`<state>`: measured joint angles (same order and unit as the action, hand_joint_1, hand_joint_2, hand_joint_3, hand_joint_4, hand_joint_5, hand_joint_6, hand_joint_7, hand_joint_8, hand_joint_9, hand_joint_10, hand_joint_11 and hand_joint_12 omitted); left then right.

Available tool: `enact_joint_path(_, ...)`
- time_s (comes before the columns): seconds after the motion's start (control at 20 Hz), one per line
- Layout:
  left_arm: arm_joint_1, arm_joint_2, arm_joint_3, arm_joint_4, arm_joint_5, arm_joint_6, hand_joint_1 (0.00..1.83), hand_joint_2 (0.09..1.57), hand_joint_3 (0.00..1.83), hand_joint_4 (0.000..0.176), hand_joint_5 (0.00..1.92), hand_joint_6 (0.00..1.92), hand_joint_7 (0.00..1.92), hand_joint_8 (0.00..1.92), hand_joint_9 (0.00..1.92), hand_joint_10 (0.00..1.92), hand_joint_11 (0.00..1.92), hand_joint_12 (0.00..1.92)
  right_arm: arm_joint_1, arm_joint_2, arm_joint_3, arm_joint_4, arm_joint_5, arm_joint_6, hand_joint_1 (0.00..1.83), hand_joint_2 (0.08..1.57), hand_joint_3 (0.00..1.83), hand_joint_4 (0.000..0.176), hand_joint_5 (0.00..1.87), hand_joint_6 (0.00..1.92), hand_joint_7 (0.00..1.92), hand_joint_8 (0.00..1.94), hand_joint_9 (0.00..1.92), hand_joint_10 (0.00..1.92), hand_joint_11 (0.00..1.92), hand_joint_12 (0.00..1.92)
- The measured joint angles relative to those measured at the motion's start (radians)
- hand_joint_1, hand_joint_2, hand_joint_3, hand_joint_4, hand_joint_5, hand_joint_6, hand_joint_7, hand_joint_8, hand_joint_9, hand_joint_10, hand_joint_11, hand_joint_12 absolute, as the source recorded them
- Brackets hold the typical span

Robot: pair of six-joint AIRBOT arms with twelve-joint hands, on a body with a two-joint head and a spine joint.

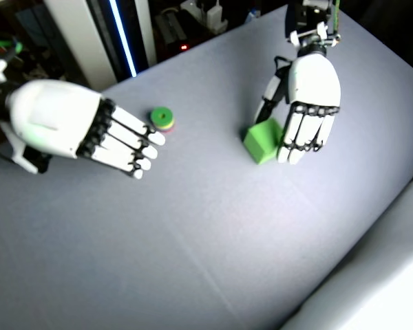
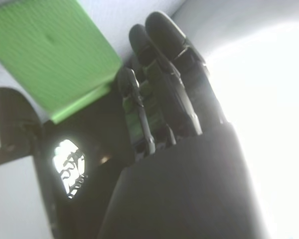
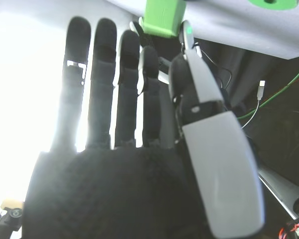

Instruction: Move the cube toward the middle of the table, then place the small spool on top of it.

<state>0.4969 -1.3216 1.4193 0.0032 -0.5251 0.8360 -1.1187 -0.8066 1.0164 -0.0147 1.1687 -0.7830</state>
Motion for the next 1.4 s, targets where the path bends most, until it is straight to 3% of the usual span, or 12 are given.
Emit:
enact_joint_path(0.05,0.002,0.000,-0.002,0.000,0.001,0.000,0.94,0.90,0.00,0.102,0.32,0.00,0.34,0.00,0.46,0.00,0.09,0.89,0.000,0.000,0.000,-0.001,0.000,0.000,0.85,1.34,0.00,0.000,0.66,0.00,0.78,0.00,0.84,0.00,0.53,0.83)
enact_joint_path(0.1,0.007,0.010,-0.016,0.003,0.001,0.000,0.95,0.89,0.00,0.132,0.25,0.00,0.24,0.00,0.29,0.00,0.01,0.76,0.004,0.000,0.000,-0.003,-0.002,0.001,0.84,1.34,0.00,0.000,0.65,0.00,0.79,0.00,0.85,0.00,0.52,0.87)
enact_joint_path(0.15,0.007,0.012,-0.018,0.010,0.000,0.000,0.95,0.89,0.00,0.132,0.25,0.00,0.24,0.00,0.29,0.00,0.01,0.76,0.006,0.000,0.000,-0.004,-0.003,0.001,0.84,1.34,0.00,0.000,0.65,0.00,0.79,0.00,0.85,0.00,0.52,0.87)
enact_joint_path(0.2,0.008,0.026,-0.034,0.012,-0.004,0.000,0.86,0.89,0.00,0.174,0.11,0.00,0.12,0.00,0.14,0.00,0.00,0.55,0.009,0.000,0.000,-0.009,-0.003,0.004,0.77,1.35,0.00,0.000,0.62,0.00,0.78,0.00,0.84,0.00,0.51,0.88)
enact_joint_path(0.45,0.055,0.147,-0.142,0.007,-0.137,0.006,0.73,0.89,0.00,0.176,0.01,0.00,0.01,0.00,0.04,0.00,0.00,0.28,0.098,-0.001,0.004,-0.126,-0.052,0.024,0.70,1.33,0.00,0.000,0.60,0.00,0.75,0.00,0.81,0.00,0.56,0.64)
enact_joint_path(0.6,0.137,0.264,-0.247,-0.017,-0.262,0.032,0.61,0.87,0.00,0.176,0.00,0.00,0.00,0.00,0.05,0.00,0.00,0.36,0.147,-0.008,0.015,-0.241,-0.112,0.072,0.58,1.25,0.00,0.002,0.53,0.00,0.70,0.00,0.82,0.00,0.48,0.93)
enact_joint_path(0.7,0.207,0.325,-0.303,-0.037,-0.338,0.035,0.69,0.86,0.00,0.176,0.03,0.00,0.00,0.00,0.00,0.00,0.00,0.15,0.190,-0.024,0.027,-0.334,-0.180,0.117,0.53,1.23,0.00,0.045,0.45,0.00,0.64,0.00,0.83,0.01,0.43,1.04)
enact_joint_path(0.85,0.321,0.416,-0.389,-0.063,-0.456,0.035,0.68,0.87,0.00,0.176,0.05,0.00,0.00,0.00,0.00,0.00,0.00,0.01,0.262,-0.048,0.043,-0.471,-0.266,0.175,0.74,1.11,0.00,0.019,0.47,0.00,0.63,0.00,0.82,0.00,0.46,0.99)
enact_joint_path(0.95,0.386,0.468,-0.431,-0.090,-0.518,0.036,0.68,0.82,0.00,0.176,0.04,0.00,0.00,0.00,0.00,0.00,0.02,0.01,0.293,-0.067,0.057,-0.554,-0.310,0.227,0.77,1.08,0.00,0.025,0.45,0.00,0.60,0.00,0.74,0.00,0.38,0.97)
enact_joint_path(1.1,0.502,0.538,-0.497,-0.134,-0.637,0.038,0.72,0.84,0.00,0.157,0.03,0.00,0.00,0.00,0.00,0.00,0.00,0.00,0.342,-0.101,0.072,-0.697,-0.393,0.297,0.84,1.02,0.00,0.011,0.46,0.00,0.56,0.01,0.66,0.01,0.23,0.92)
enact_joint_path(1.15,0.518,0.541,-0.505,-0.136,-0.652,0.040,0.73,0.84,0.00,0.157,0.03,0.00,0.00,0.00,0.00,0.00,0.00,0.00,0.351,-0.108,0.073,-0.723,-0.410,0.307,0.85,1.01,0.00,0.019,0.45,0.00,0.55,0.00,0.66,0.01,0.24,0.89)
enact_joint_path(1.4,0.543,0.541,-0.517,-0.154,-0.695,0.043,0.73,0.84,0.00,0.164,0.05,0.01,0.00,0.00,0.00,0.00,0.00,0.00,0.369,-0.135,0.079,-0.790,-0.463,0.319,0.93,0.98,0.00,0.000,0.49,0.01,0.59,0.01,0.72,0.02,0.30,0.87)
